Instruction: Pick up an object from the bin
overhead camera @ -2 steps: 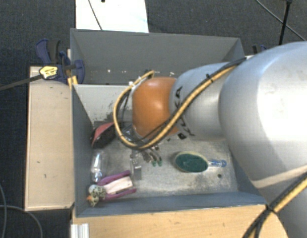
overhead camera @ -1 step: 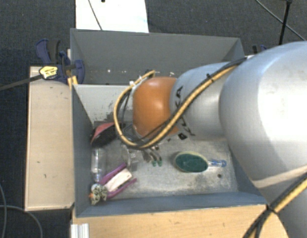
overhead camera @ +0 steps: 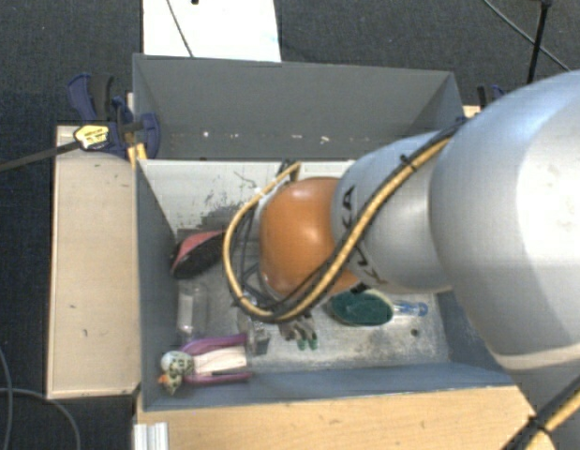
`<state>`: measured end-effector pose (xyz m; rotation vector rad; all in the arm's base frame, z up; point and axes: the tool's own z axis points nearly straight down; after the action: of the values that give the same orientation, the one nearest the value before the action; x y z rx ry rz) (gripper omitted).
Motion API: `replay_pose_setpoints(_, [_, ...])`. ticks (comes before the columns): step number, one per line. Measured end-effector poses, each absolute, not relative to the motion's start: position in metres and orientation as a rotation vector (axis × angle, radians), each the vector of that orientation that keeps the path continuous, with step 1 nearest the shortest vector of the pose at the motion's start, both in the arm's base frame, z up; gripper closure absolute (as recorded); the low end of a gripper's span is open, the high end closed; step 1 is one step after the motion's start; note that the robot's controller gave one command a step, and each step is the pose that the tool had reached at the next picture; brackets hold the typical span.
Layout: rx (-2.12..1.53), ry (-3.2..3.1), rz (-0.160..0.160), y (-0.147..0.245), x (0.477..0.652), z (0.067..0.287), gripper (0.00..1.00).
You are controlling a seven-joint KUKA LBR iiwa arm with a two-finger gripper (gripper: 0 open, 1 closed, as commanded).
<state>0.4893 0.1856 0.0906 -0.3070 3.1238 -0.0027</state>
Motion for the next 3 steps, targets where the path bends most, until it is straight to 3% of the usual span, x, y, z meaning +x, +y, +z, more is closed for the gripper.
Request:
replay_pose_setpoints(1, [-0.347, 3.111, 0.004, 0.193, 0.503, 0.168, 1.00])
replay_pose_setpoints(2, [-0.346, 3.120, 0.002, 0.193, 0.501, 0.164, 0.00])
replay_pose_setpoints(3, [-0.326, 3.125, 0.002, 0.226, 0.485, 0.067, 0.00])
